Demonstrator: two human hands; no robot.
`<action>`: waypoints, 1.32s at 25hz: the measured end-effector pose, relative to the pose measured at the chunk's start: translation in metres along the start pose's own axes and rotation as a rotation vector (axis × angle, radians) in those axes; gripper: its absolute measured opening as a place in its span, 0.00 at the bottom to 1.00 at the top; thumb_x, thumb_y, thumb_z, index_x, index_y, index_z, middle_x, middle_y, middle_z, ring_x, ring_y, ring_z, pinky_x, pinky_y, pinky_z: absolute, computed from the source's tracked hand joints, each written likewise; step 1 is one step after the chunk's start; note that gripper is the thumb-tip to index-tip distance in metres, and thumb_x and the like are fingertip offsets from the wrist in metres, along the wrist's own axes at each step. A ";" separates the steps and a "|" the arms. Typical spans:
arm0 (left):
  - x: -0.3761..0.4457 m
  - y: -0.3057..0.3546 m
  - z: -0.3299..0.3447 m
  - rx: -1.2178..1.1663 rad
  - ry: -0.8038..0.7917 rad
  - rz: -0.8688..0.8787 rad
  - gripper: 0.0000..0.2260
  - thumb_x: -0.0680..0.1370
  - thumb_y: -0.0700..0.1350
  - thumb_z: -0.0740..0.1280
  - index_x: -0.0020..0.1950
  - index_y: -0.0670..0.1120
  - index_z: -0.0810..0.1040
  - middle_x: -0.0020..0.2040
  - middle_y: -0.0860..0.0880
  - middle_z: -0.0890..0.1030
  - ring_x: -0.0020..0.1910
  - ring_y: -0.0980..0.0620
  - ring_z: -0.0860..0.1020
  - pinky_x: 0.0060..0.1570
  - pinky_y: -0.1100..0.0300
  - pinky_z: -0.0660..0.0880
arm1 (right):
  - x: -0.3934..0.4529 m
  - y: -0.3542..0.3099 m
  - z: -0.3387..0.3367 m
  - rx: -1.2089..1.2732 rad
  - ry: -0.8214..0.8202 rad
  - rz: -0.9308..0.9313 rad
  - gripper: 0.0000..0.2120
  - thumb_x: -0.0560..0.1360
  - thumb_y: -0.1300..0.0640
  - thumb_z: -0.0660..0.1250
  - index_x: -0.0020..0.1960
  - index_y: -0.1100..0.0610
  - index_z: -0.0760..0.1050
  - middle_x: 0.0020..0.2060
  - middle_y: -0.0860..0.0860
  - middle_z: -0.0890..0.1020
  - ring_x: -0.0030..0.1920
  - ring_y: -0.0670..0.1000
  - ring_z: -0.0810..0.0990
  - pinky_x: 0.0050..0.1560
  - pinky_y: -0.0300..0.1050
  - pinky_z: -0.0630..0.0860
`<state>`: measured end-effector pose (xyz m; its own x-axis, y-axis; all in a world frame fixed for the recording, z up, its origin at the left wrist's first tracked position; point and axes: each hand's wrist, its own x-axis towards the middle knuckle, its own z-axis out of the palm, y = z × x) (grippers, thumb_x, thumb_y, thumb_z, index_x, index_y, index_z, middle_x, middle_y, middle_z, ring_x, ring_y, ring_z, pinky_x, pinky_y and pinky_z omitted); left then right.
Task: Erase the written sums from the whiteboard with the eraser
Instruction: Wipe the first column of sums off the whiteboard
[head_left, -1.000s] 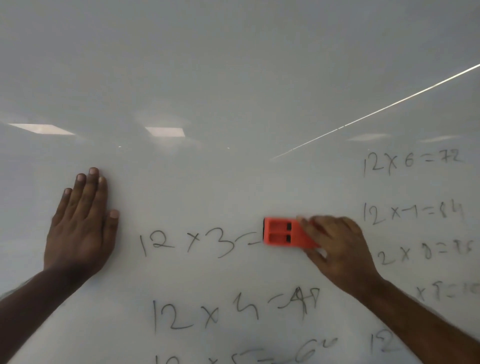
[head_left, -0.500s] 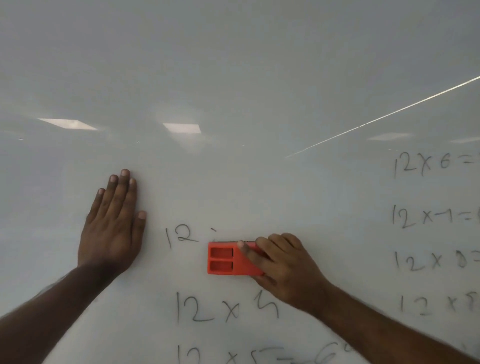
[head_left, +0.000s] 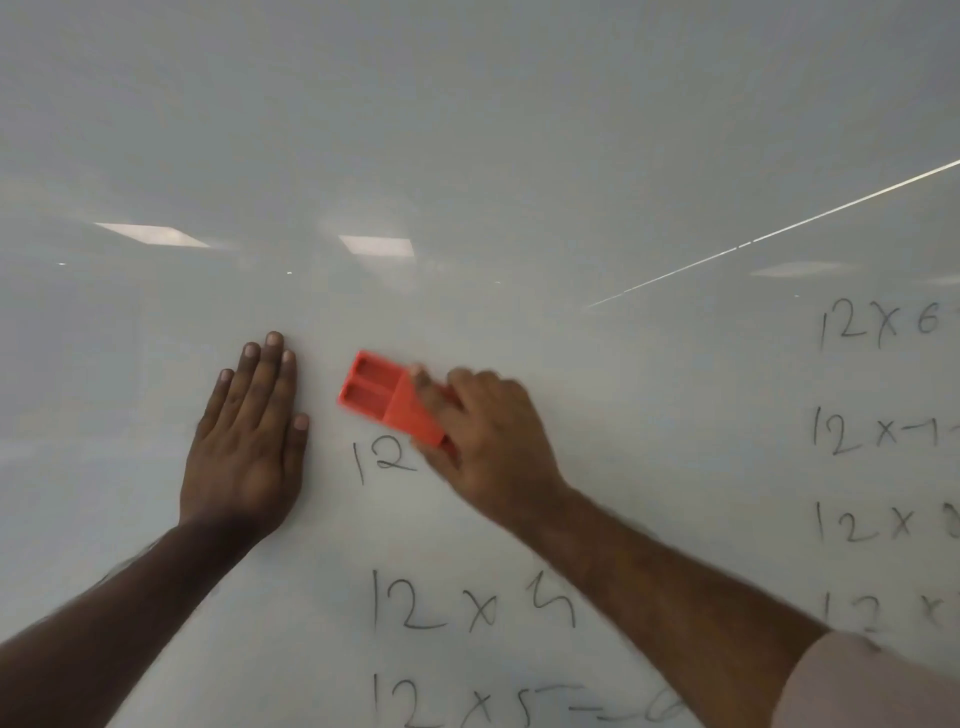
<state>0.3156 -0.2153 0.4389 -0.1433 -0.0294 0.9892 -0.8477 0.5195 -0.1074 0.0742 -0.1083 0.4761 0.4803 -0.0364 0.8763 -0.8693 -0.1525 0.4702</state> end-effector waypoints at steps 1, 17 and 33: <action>-0.001 0.000 0.000 0.003 0.003 0.002 0.27 0.85 0.48 0.51 0.82 0.38 0.56 0.83 0.42 0.56 0.83 0.46 0.52 0.81 0.48 0.51 | -0.016 -0.011 0.004 0.022 -0.041 -0.095 0.29 0.75 0.48 0.70 0.72 0.60 0.71 0.51 0.57 0.76 0.45 0.58 0.72 0.44 0.52 0.68; -0.019 0.000 -0.001 0.007 0.002 0.002 0.26 0.85 0.47 0.52 0.82 0.38 0.56 0.83 0.42 0.56 0.83 0.44 0.53 0.81 0.46 0.53 | -0.022 0.003 0.001 -0.004 0.038 0.069 0.30 0.75 0.49 0.70 0.73 0.60 0.71 0.51 0.57 0.76 0.47 0.57 0.73 0.46 0.51 0.68; -0.054 0.005 -0.002 -0.012 -0.076 -0.009 0.27 0.85 0.48 0.52 0.82 0.38 0.54 0.83 0.43 0.53 0.83 0.44 0.50 0.81 0.48 0.48 | -0.058 0.003 -0.009 -0.016 -0.052 -0.044 0.29 0.73 0.50 0.71 0.72 0.59 0.72 0.51 0.59 0.77 0.46 0.60 0.75 0.46 0.52 0.68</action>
<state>0.3196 -0.2095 0.3852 -0.1744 -0.0982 0.9798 -0.8432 0.5287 -0.0971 0.0426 -0.0975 0.4275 0.5235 -0.0811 0.8482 -0.8486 -0.1390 0.5104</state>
